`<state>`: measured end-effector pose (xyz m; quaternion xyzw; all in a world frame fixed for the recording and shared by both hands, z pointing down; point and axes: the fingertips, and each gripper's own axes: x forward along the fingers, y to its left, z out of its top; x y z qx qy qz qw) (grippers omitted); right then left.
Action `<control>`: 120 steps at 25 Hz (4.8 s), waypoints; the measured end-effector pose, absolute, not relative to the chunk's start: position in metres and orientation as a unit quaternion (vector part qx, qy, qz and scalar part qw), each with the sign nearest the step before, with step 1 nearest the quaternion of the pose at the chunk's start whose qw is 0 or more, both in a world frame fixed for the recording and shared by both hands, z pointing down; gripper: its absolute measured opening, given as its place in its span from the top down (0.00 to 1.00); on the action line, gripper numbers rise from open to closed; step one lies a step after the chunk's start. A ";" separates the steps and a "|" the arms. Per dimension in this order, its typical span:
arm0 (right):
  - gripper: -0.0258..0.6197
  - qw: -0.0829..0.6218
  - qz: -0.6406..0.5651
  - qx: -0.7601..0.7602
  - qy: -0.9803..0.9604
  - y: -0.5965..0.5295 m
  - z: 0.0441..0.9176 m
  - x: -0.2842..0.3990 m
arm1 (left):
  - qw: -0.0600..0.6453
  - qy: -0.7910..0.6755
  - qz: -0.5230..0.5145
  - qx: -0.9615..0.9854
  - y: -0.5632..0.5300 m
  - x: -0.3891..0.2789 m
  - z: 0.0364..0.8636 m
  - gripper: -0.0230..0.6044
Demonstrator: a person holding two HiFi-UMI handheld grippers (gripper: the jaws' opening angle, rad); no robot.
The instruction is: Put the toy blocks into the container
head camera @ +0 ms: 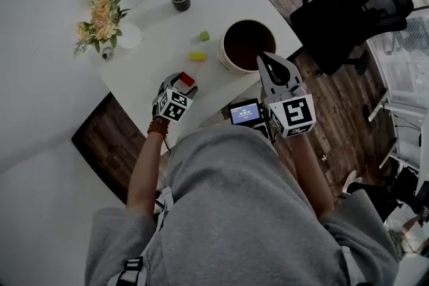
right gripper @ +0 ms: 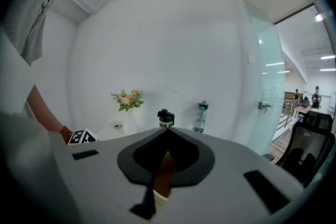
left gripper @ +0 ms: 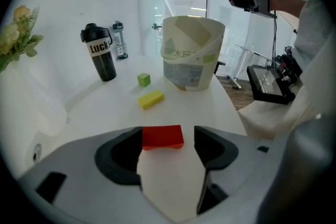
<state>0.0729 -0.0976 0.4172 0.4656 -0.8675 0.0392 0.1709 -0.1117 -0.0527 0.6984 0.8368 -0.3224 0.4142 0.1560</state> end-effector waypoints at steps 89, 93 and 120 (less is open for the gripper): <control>0.53 0.300 0.073 0.415 -0.856 -0.138 0.476 0.087 | 0.110 -0.479 0.151 0.858 -0.100 -0.113 0.517 0.92; 0.53 0.309 0.073 0.416 -0.852 -0.137 0.480 0.087 | 0.113 -0.491 0.155 0.850 -0.101 -0.118 0.521 0.94; 0.53 0.288 0.092 0.432 -0.850 -0.126 0.474 0.106 | 0.151 -0.486 0.282 0.814 -0.124 -0.110 0.626 0.86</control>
